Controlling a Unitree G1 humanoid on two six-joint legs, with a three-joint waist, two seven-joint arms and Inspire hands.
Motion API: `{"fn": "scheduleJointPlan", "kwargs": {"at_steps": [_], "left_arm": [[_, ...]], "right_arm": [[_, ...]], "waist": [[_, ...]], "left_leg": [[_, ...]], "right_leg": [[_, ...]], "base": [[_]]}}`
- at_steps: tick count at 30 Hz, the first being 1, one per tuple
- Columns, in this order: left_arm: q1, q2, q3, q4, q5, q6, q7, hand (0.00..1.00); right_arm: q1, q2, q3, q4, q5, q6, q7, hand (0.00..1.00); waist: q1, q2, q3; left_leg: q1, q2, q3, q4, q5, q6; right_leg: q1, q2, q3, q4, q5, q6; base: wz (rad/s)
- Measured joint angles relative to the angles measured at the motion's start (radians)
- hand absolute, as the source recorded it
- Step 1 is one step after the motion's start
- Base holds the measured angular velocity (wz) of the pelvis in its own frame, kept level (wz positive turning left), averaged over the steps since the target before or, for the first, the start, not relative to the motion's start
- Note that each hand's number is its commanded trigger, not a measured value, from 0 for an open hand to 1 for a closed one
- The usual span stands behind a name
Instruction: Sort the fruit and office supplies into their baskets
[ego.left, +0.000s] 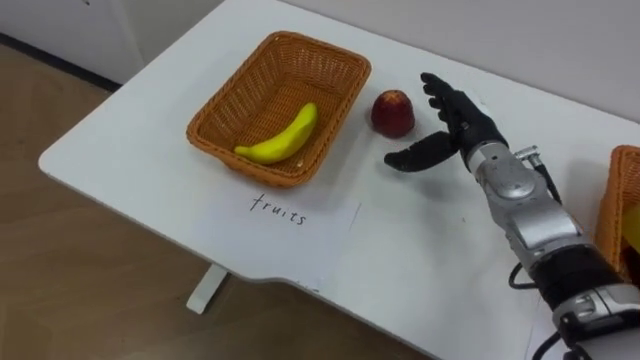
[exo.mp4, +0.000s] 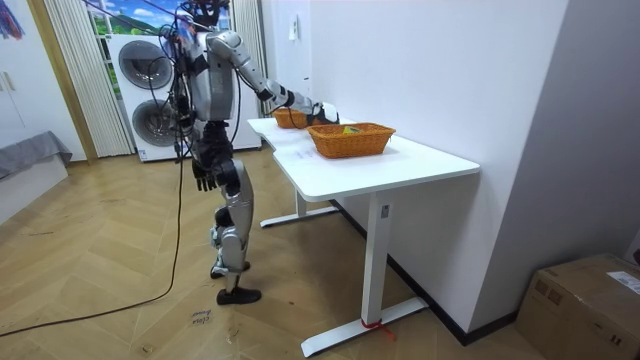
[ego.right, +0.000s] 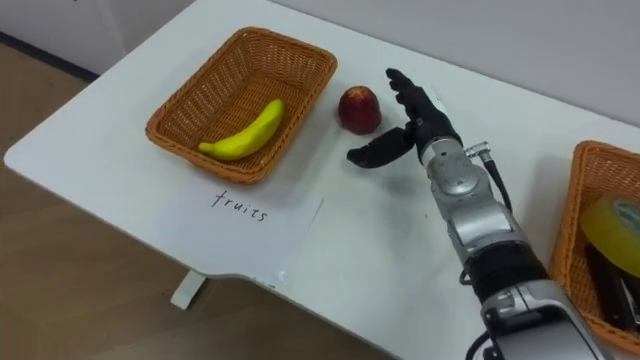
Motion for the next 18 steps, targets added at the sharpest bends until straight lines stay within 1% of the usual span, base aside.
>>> {"fn": "scheduleJointPlan", "kwargs": {"at_steps": [1, 5, 6, 8, 10, 14, 18], "left_arm": [[-0.002, 0.000, 0.000, 0.000, 0.000, 0.000, 0.000, 0.00], [-0.017, 0.001, 0.000, 0.000, 0.000, -0.003, 0.000, 0.00], [-0.023, 0.001, 0.000, 0.000, 0.000, -0.003, 0.000, 0.00], [-0.028, 0.001, 0.000, 0.001, 0.000, -0.006, 0.000, 0.00], [-0.038, 0.002, -0.001, 0.018, -0.001, -0.012, 0.001, 0.00], [-0.042, 0.002, 0.000, 0.032, 0.012, -0.011, 0.002, 0.00], [-0.043, 0.001, -0.001, 0.018, 0.019, -0.010, 0.001, 0.00]], "right_arm": [[-0.005, 0.000, 0.000, 0.008, 0.005, 0.000, 0.000, 0.00], [-0.043, -0.002, -0.002, 0.040, 0.007, -0.010, -0.001, 0.00], [-0.052, -0.004, -0.002, 0.050, 0.007, -0.019, -0.001, 0.00], [-0.059, -0.004, -0.002, 0.055, 0.007, -0.022, -0.003, 0.00], [-0.065, -0.006, -0.002, 0.057, 0.007, -0.040, -0.005, 0.00], [-0.066, -0.014, -0.002, 0.067, 0.006, -0.068, -0.007, 0.00], [-0.073, -0.033, 0.006, 0.092, 0.006, -0.082, -0.013, 0.00]], "waist": [[0.000, 0.000, 0.0001], [-0.003, 0.000, 0.0052], [-0.003, 0.000, 0.0086], [-0.002, 0.000, 0.0103], [-0.002, -0.002, 0.0147], [0.003, -0.003, 0.0158], [0.025, 0.000, 0.0179]], "left_leg": [[-0.004, 0.000, 0.000, 0.000, 0.000, 0.000], [-0.020, 0.001, 0.000, 0.003, 0.000, 0.000], [-0.023, 0.000, 0.001, 0.004, 0.000, 0.000], [-0.030, 0.001, 0.001, 0.004, 0.000, 0.000], [-0.040, 0.001, 0.003, 0.005, 0.000, 0.000], [-0.054, 0.001, 0.005, 0.012, 0.000, 0.000], [-0.062, 0.002, 0.011, 0.013, 0.000, 0.000]], "right_leg": [[-0.003, -0.002, 0.000, 0.000, 0.000, 0.000], [-0.022, -0.007, -0.003, 0.000, 0.000, 0.000], [-0.024, -0.007, -0.004, 0.000, 0.000, 0.000], [-0.031, -0.008, -0.007, 0.000, 0.000, 0.001], [-0.042, -0.009, -0.010, 0.001, 0.000, 0.001], [-0.057, -0.010, -0.009, 0.006, 0.001, 0.000], [-0.067, -0.011, -0.010, 0.016, 0.001, 0.000]], "base": [[0.00], [0.00], [0.00], [0.00], [0.00], [0.00], [-0.01]]}}
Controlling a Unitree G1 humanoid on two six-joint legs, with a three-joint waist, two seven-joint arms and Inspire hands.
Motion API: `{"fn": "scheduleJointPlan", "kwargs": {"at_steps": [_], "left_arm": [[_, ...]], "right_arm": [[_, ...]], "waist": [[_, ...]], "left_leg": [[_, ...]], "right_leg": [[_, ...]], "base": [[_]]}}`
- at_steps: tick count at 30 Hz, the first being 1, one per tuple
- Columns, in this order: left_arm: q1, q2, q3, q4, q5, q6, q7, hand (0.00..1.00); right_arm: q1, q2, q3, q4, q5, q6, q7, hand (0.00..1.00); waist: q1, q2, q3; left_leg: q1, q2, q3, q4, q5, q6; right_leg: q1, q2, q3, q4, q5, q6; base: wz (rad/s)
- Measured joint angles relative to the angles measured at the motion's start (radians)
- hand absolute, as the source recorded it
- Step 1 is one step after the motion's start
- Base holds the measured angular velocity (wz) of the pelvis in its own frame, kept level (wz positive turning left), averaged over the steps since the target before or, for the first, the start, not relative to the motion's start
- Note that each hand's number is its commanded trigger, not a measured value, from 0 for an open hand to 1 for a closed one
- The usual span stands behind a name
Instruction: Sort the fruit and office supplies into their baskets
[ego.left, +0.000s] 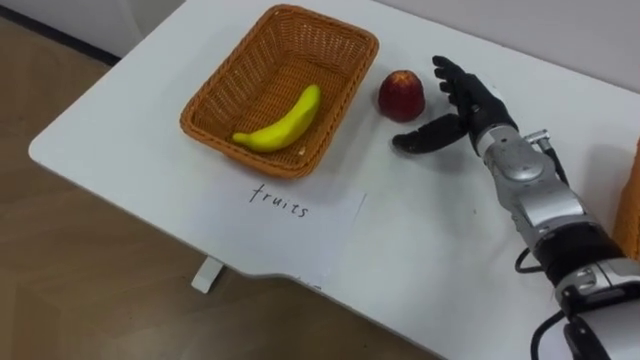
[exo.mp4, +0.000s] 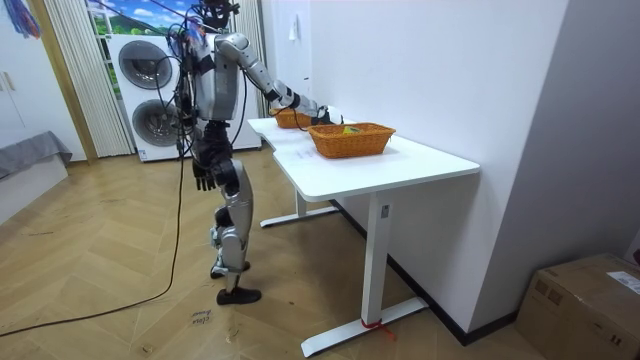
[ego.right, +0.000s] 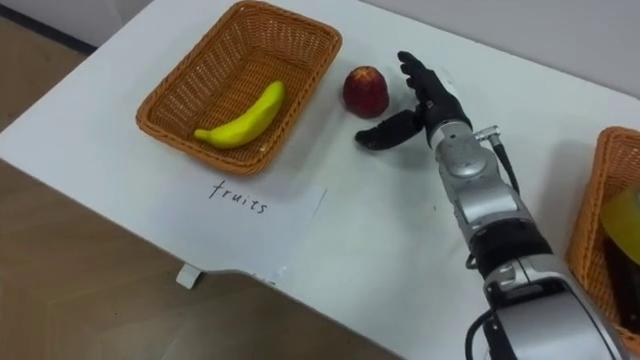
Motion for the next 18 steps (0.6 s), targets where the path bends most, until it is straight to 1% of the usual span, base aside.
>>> {"fn": "scheduleJointPlan", "kwargs": {"at_steps": [2, 7, 9, 14, 16, 17, 18], "left_arm": [[-0.002, 0.000, 0.000, -0.001, 0.001, 0.001, 0.000, 0.00], [-0.001, 0.000, -0.001, -0.003, 0.002, 0.001, 0.000, 0.00], [-0.001, 0.000, -0.001, -0.009, 0.002, -0.001, 0.000, 0.00], [-0.010, 0.000, 0.000, -0.011, 0.002, -0.003, 0.000, 0.00], [-0.017, 0.000, 0.000, -0.011, 0.002, -0.003, -0.001, 0.00], [-0.023, -0.001, 0.000, -0.009, 0.001, -0.004, -0.003, 0.00], [-0.028, -0.001, 0.000, -0.001, 0.001, -0.009, -0.007, 0.00]], "right_arm": [[-0.014, -0.001, 0.002, 0.017, 0.000, -0.001, -0.001, 0.00], [-0.014, -0.003, 0.002, 0.024, -0.004, -0.004, -0.001, 0.00], [-0.014, -0.004, 0.002, 0.029, -0.004, -0.013, 0.000, 0.00], [-0.014, -0.004, 0.002, 0.029, -0.012, -0.013, 0.002, 0.00], [-0.015, -0.007, 0.002, 0.029, -0.016, -0.013, 0.002, 0.00], [-0.018, -0.010, 0.002, 0.030, -0.015, -0.011, 0.001, 0.00], [-0.024, -0.011, 0.002, 0.034, -0.015, -0.009, 0.002, 0.00]], "waist": [[0.000, 0.000, 0.0002], [0.004, 0.000, -0.0001], [0.004, 0.000, -0.0002], [0.006, -0.001, -0.0011], [0.014, -0.003, -0.0028], [0.025, -0.004, -0.0035], [0.027, -0.004, -0.0038]], "left_leg": [[-0.008, 0.001, 0.000, 0.002, 0.002, 0.000], [-0.009, 0.000, 0.000, 0.003, 0.002, 0.000], [-0.009, 0.000, 0.000, 0.004, 0.002, 0.000], [-0.009, 0.001, 0.001, 0.005, 0.002, 0.000], [-0.011, 0.001, 0.007, 0.005, 0.002, 0.000], [-0.016, -0.001, 0.012, 0.006, 0.002, 0.000], [-0.021, -0.001, 0.013, 0.009, 0.002, 0.000]], "right_leg": [[-0.006, 0.001, -0.005, 0.001, 0.002, -0.003], [-0.007, 0.004, -0.006, 0.002, 0.002, -0.004], [-0.007, 0.004, -0.006, 0.002, 0.002, -0.003], [-0.008, 0.004, -0.005, 0.003, 0.002, -0.003], [-0.015, 0.003, -0.004, 0.009, 0.002, -0.004], [-0.024, 0.002, -0.006, 0.018, 0.003, -0.004], [-0.026, 0.001, -0.008, 0.018, 0.003, -0.004]], "base": [[0.00], [0.00], [0.00], [0.00], [-0.09], [-0.09], [-0.06]]}}
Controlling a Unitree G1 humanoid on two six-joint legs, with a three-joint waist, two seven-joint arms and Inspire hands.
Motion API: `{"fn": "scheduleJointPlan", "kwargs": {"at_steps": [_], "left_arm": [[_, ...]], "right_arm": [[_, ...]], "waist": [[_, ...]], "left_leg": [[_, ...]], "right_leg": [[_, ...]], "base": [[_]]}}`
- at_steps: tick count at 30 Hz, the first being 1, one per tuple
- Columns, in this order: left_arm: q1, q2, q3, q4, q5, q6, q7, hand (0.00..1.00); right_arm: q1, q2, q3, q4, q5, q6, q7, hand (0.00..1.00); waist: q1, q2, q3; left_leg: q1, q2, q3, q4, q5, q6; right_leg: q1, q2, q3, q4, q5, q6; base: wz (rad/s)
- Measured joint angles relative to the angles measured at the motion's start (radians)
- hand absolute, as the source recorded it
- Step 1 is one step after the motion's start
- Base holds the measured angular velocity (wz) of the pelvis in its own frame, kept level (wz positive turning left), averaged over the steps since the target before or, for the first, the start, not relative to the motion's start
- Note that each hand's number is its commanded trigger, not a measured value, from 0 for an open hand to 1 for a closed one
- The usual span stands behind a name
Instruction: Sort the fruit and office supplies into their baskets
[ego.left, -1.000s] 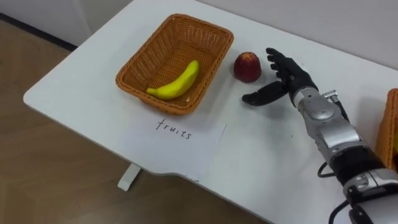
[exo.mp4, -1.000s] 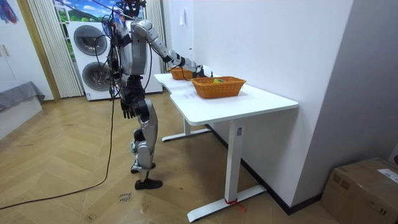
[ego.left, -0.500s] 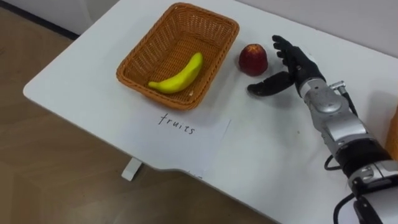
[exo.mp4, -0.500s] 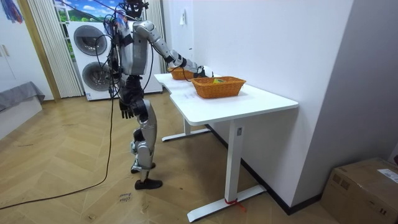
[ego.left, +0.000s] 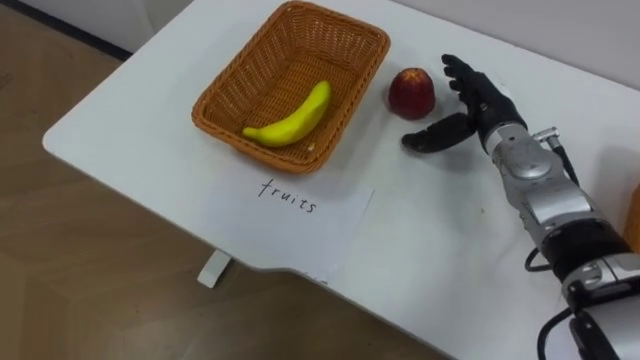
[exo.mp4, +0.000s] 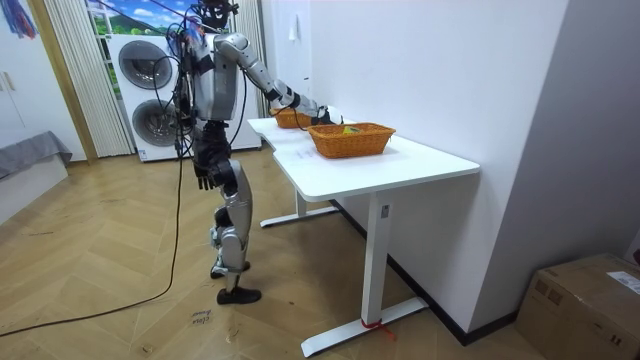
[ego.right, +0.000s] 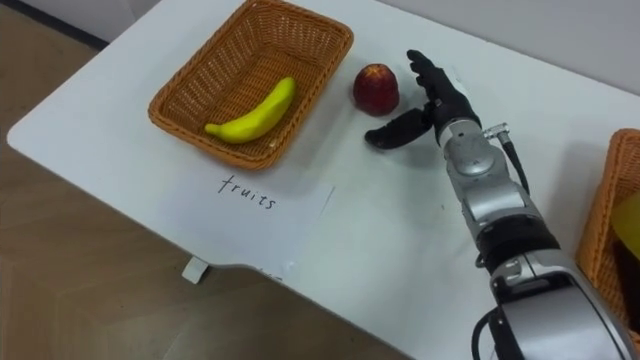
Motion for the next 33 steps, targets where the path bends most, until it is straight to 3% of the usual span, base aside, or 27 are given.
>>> {"fn": "scheduleJointPlan", "kwargs": {"at_steps": [16, 33], "left_arm": [[0.000, 0.000, -0.018, 0.026, -0.001, 0.008, -0.041, 0.00], [-0.005, -0.002, -0.020, 0.041, -0.006, 0.009, -0.040, 0.00]], "right_arm": [[-0.022, 0.005, 0.002, 0.033, 0.014, 0.021, -0.003, 0.00], [-0.056, 0.008, 0.002, 0.065, 0.019, 0.031, -0.013, 0.00]], "waist": [[0.027, -0.013, -0.0001], [0.032, -0.020, 0.0064]], "left_leg": [[-0.005, 0.002, -0.006, 0.012, 0.000, 0.000], [-0.009, 0.001, -0.010, 0.011, 0.000, 0.000]], "right_leg": [[0.002, -0.009, -0.013, 0.002, 0.000, 0.000], [0.001, -0.009, -0.017, 0.002, 0.000, 0.000]], "base": [[0.01], [0.00]]}}
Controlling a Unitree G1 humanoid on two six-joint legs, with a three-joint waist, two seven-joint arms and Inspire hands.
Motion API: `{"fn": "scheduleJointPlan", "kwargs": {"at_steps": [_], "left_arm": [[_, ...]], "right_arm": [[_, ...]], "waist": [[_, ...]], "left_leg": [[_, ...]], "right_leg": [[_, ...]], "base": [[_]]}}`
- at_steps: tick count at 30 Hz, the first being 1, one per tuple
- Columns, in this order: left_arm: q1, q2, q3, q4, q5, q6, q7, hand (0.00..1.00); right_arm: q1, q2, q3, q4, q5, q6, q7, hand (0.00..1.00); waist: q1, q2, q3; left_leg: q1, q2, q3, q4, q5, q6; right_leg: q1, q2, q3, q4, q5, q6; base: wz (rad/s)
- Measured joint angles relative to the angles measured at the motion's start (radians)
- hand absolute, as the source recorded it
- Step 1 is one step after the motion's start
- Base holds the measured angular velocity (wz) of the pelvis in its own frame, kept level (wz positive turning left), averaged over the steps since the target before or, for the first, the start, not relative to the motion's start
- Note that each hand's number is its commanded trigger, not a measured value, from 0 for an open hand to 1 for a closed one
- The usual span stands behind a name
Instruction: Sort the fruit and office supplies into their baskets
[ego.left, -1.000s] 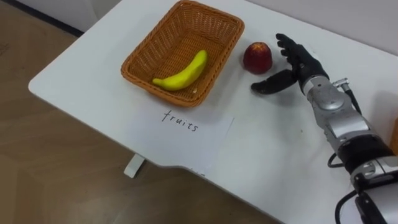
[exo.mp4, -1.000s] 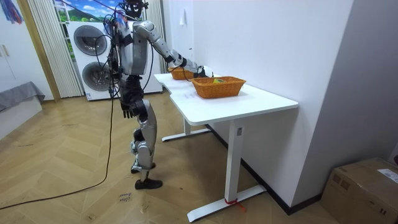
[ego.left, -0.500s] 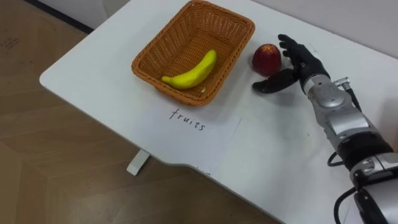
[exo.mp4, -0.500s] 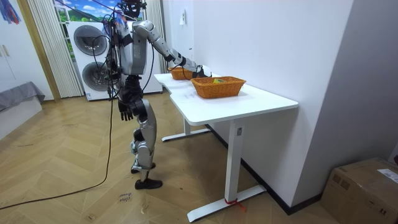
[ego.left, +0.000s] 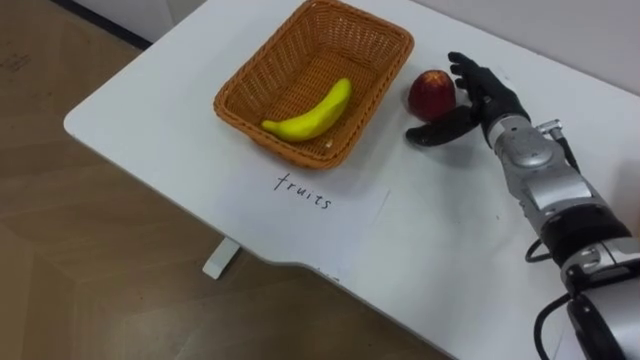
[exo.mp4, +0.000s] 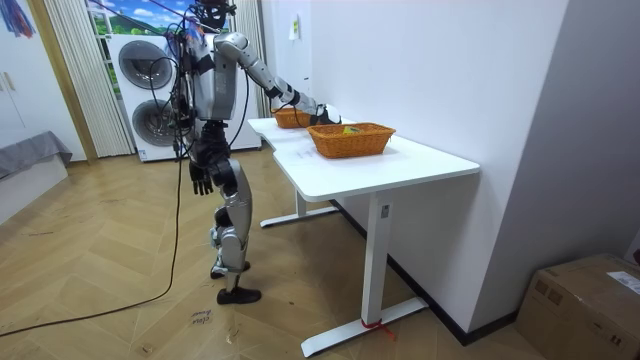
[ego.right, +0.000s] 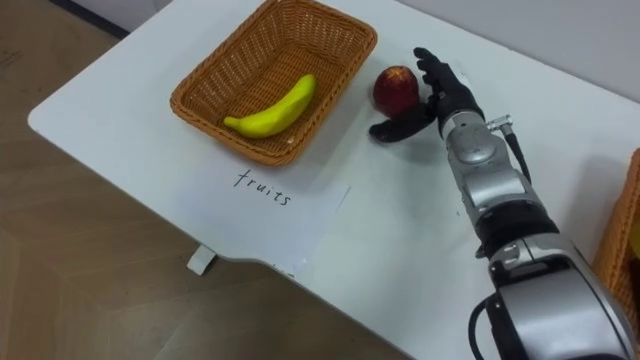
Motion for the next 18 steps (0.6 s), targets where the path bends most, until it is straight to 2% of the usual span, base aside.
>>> {"fn": "scheduleJointPlan", "kwargs": {"at_steps": [5, 12, 18], "left_arm": [[0.000, 0.000, -0.001, 0.001, -0.008, 0.000, 0.005, 0.00], [0.000, 0.000, -0.001, 0.002, -0.008, 0.000, 0.006, 0.00], [-0.001, 0.002, -0.001, 0.003, -0.009, 0.000, 0.006, 0.00]], "right_arm": [[-0.001, 0.000, 0.009, 0.001, 0.006, 0.000, -0.012, 0.00], [-0.002, 0.000, 0.017, 0.001, 0.006, 0.000, -0.027, 0.00], [-0.004, -0.001, 0.016, 0.006, 0.006, 0.000, -0.042, 0.00]], "waist": [[0.001, -0.001, 0.0014], [0.005, -0.006, 0.0081], [0.007, -0.007, 0.0088]], "left_leg": [[0.001, 0.000, -0.002, 0.000, 0.000, 0.000], [0.001, -0.001, -0.003, 0.000, 0.000, 0.000], [-0.007, -0.002, -0.011, 0.003, 0.000, 0.000]], "right_leg": [[0.000, 0.001, -0.001, 0.000, 0.000, 0.000], [0.000, 0.004, -0.001, 0.000, 0.000, 0.000], [0.001, 0.006, -0.009, -0.003, 0.000, 0.000]], "base": [[0.00], [0.00], [0.03]]}}
